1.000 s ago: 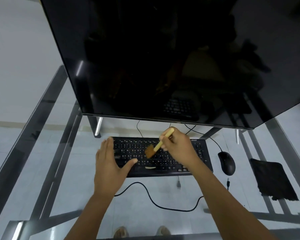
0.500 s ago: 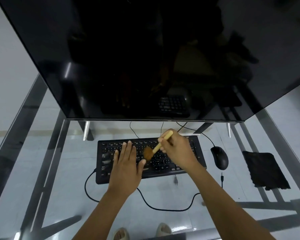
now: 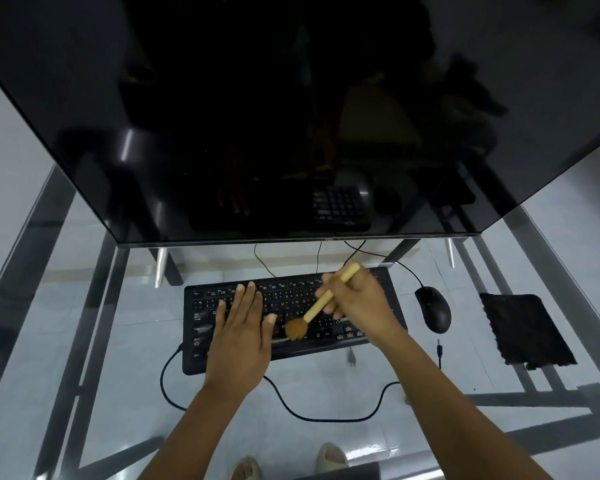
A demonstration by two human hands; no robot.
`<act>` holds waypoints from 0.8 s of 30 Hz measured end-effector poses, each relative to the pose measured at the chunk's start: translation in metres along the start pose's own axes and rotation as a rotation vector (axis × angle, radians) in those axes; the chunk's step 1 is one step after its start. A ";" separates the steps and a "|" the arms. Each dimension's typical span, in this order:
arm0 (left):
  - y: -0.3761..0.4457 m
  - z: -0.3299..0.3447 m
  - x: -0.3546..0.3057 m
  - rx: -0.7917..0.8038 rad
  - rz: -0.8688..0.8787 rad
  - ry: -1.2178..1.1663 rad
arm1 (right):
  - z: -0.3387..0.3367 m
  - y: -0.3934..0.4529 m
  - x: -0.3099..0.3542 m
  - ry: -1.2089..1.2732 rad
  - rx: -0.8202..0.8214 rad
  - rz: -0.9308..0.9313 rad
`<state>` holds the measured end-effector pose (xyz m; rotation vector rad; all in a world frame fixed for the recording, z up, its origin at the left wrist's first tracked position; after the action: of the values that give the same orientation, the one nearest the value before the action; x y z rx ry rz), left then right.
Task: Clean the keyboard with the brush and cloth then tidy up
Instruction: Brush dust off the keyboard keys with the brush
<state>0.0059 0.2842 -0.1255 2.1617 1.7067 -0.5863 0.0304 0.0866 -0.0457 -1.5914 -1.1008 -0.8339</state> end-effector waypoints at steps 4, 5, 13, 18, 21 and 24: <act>0.003 -0.001 0.001 0.012 0.013 0.010 | -0.008 0.002 -0.010 -0.226 -0.046 -0.068; 0.003 0.000 0.001 0.013 0.016 0.012 | -0.014 0.002 -0.008 -0.269 -0.152 -0.122; 0.004 0.003 0.001 0.017 0.012 0.030 | -0.021 -0.002 0.000 -0.336 -0.173 -0.296; 0.006 0.003 -0.002 0.017 0.013 0.040 | -0.030 -0.001 -0.002 -0.279 0.093 -0.097; 0.007 0.005 -0.007 0.023 0.026 0.036 | -0.032 -0.003 -0.002 -0.359 -0.073 -0.194; 0.008 0.006 -0.013 0.032 0.017 0.008 | -0.036 -0.003 0.002 -0.214 -0.180 -0.255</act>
<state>0.0103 0.2682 -0.1236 2.2012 1.6919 -0.6050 0.0284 0.0523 -0.0334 -1.7426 -1.4372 -0.9689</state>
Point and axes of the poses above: each hand's wrist, its own y-axis towards the middle knuckle, its own z-axis out of the palm, x = y × z, the point moved 2 cm from there along y, towards the middle knuckle, and after that the axes turned 3 degrees about x, right-handed, at the moved point
